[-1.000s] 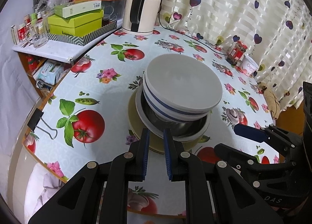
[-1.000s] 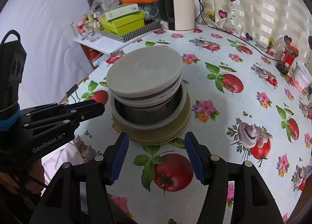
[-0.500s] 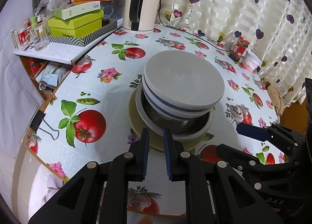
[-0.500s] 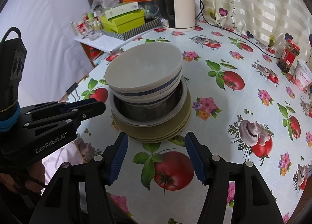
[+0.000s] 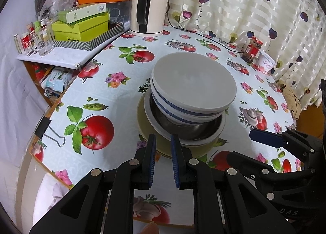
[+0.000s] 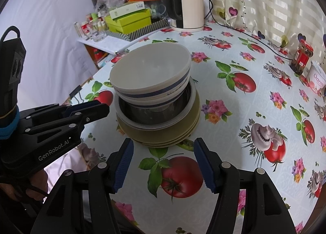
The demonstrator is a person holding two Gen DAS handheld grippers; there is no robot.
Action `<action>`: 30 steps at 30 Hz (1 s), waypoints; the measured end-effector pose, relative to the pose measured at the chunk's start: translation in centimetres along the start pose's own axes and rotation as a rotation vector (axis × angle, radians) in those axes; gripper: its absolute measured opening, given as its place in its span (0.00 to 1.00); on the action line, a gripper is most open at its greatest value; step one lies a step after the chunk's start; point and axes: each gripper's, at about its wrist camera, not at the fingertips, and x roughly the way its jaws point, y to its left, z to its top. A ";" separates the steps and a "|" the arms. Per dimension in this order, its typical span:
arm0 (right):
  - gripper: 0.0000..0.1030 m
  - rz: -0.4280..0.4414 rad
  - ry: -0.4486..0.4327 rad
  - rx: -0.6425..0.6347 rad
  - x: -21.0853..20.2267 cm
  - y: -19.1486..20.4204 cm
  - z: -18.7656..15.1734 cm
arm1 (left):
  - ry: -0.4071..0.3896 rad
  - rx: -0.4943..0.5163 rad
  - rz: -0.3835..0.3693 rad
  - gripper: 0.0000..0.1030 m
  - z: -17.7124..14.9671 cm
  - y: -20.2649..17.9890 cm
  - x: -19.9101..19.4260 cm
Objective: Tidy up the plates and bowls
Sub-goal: 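Open both grippers and pull them back from the stack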
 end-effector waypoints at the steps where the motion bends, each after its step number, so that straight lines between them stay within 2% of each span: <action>1: 0.60 0.000 0.000 0.000 0.0 0.0 0.0 | 0.000 0.000 0.001 0.15 0.0 0.0 0.0; 30: 0.63 -0.003 0.002 -0.002 0.0 0.1 -0.2 | 0.012 0.004 0.009 0.15 -0.3 -0.1 0.3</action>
